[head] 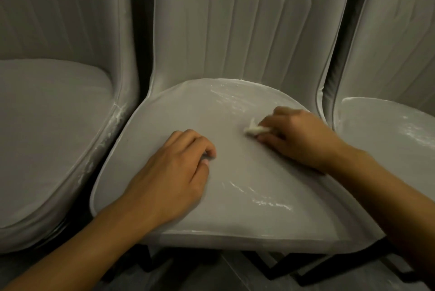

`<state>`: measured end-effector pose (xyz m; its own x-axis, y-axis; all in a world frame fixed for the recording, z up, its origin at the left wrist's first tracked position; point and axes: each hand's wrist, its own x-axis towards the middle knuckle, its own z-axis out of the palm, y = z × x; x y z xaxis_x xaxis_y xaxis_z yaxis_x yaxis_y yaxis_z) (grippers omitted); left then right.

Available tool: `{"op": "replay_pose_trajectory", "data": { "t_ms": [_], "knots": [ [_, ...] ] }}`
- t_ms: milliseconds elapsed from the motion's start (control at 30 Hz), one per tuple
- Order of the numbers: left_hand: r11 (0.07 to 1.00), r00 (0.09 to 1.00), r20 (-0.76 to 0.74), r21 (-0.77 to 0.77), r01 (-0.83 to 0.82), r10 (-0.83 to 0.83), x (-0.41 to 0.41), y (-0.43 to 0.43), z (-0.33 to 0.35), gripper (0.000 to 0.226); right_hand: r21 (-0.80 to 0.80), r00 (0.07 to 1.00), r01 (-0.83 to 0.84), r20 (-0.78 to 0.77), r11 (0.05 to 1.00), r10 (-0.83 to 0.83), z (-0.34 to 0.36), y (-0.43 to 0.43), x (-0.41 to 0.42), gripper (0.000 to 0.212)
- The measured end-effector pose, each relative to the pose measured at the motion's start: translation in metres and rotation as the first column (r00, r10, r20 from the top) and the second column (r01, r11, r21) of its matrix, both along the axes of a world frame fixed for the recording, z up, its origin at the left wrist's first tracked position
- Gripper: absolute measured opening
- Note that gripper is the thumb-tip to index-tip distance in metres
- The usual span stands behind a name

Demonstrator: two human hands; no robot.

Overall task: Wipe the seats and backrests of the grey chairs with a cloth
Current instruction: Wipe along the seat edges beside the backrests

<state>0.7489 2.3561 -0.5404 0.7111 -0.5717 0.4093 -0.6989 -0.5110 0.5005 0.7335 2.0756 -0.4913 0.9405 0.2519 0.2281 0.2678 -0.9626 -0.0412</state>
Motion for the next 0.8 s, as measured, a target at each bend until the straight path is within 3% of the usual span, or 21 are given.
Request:
{"op": "replay_pose_trajectory", "data": {
  "t_ms": [67, 100, 267, 367, 533, 600, 700, 800],
  "knots": [
    [1.0, 1.0, 0.003, -0.003, 0.005, -0.005, 0.0, 0.001, 0.0, 0.015, 0.018, 0.983, 0.18, 0.013, 0.983, -0.181, -0.002, -0.011, 0.009, 0.04],
    [1.0, 1.0, 0.001, -0.004, 0.006, -0.006, 0.0, 0.001, 0.0, 0.015, 0.052, 0.984, 0.179, 0.005, 0.983, -0.179, -0.005, -0.007, 0.007, 0.037],
    [0.999, 1.0, 0.012, -0.016, 0.028, -0.028, 0.006, 0.0, -0.002, 0.017, 0.223, 0.966, -0.214, -0.096, 0.951, 0.24, -0.007, 0.07, -0.044, 0.021],
    [0.999, 0.999, 0.006, -0.026, 0.043, -0.043, 0.008, 0.001, -0.005, 0.019, 0.287, 0.946, -0.239, -0.149, 0.928, 0.289, 0.0, 0.083, -0.053, 0.021],
    [0.981, 0.991, -0.121, -0.193, 0.038, -0.062, 0.005, 0.003, 0.003, 0.023, 0.461, 0.89, -0.128, -0.337, 0.878, 0.306, 0.021, 0.064, -0.06, 0.078],
    [0.968, 0.989, -0.114, -0.244, 0.062, -0.092, 0.001, 0.005, 0.011, 0.027, 0.529, 0.909, -0.076, -0.312, 0.845, 0.277, 0.031, 0.049, -0.064, 0.08],
    [0.954, 0.961, 0.068, -0.117, 0.275, -0.269, -0.009, 0.001, 0.031, 0.038, 0.489, 0.993, 0.015, -0.109, 0.872, 0.044, 0.027, 0.014, -0.054, 0.06],
    [0.87, 0.873, 0.119, 0.216, 0.442, -0.473, -0.018, -0.023, 0.046, 0.052, 0.361, 0.979, 0.205, -0.092, 0.91, -0.184, -0.003, -0.012, -0.038, 0.057]
  ]
}}
